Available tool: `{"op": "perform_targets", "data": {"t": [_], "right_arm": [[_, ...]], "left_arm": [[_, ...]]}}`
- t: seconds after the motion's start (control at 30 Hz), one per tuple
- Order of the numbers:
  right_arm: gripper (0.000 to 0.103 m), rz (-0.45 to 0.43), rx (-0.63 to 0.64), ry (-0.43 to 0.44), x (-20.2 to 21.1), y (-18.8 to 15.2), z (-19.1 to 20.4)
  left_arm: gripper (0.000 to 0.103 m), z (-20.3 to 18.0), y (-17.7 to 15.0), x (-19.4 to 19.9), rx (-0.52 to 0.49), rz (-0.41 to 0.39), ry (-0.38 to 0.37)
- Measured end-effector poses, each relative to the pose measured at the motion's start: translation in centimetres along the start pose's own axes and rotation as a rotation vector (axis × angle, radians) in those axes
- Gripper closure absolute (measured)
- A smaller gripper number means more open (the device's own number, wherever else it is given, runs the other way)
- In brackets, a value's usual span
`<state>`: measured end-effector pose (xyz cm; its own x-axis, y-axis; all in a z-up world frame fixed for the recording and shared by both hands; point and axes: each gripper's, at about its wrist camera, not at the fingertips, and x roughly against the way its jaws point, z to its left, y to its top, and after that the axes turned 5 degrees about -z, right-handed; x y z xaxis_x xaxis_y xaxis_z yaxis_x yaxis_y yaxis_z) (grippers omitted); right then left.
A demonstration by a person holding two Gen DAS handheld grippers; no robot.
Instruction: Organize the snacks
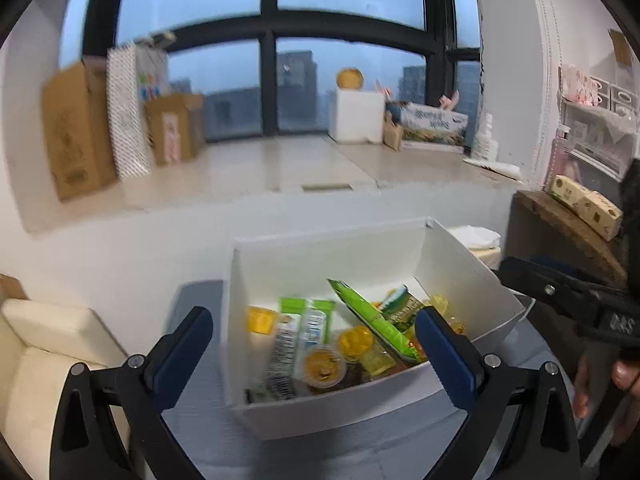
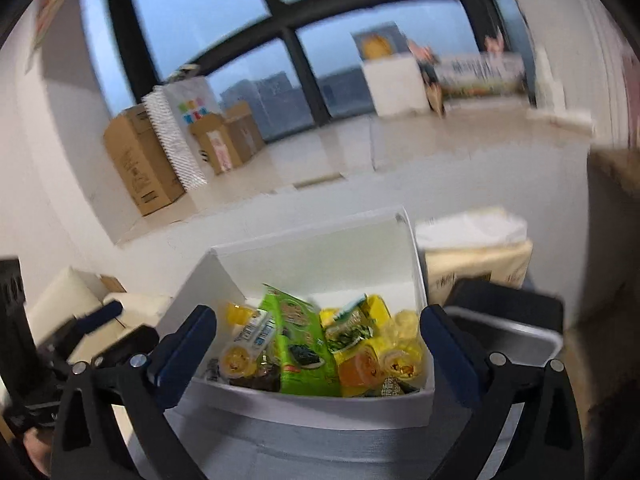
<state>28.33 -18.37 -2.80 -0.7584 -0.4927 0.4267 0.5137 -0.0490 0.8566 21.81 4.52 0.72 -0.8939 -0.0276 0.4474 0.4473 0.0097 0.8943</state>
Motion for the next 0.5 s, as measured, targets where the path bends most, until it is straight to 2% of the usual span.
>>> {"op": "perform_targets", "data": {"t": [0.03, 0.13, 0.2, 0.27, 0.37, 0.43, 0.5], "right_arm": [[0.0, -0.033, 0.041, -0.007, 1.2, -0.1, 0.9], [0.0, -0.101, 0.156, -0.009, 4.9, -0.7, 3.8], [0.0, -0.128, 0.205, -0.001, 7.2, -1.3, 5.2], [0.0, -0.149, 0.249, 0.013, 9.3, -1.9, 6.3], [0.0, -0.144, 0.274, 0.058, 12.0, -2.9, 7.3], [0.0, -0.128, 0.263, 0.066, 13.6, -3.7, 7.3], [0.0, -0.117, 0.252, 0.066, 14.8, -4.5, 7.2]], "left_arm": [[0.0, -0.2, 0.0, 1.5, 0.005, -0.026, 0.019], [0.0, -0.2, -0.2, 4.2, 0.058, -0.039, -0.042], [0.0, -0.2, -0.5, 5.8, 0.087, -0.037, -0.042], [0.0, -0.3, -0.8, 8.2, 0.099, -0.07, -0.001], [0.0, -1.3, -1.8, 11.8, 0.071, -0.129, 0.129], [0.0, -1.9, -2.3, 13.0, 0.051, -0.112, 0.105], [0.0, -2.2, -3.0, 14.1, 0.074, -0.084, 0.057]]}}
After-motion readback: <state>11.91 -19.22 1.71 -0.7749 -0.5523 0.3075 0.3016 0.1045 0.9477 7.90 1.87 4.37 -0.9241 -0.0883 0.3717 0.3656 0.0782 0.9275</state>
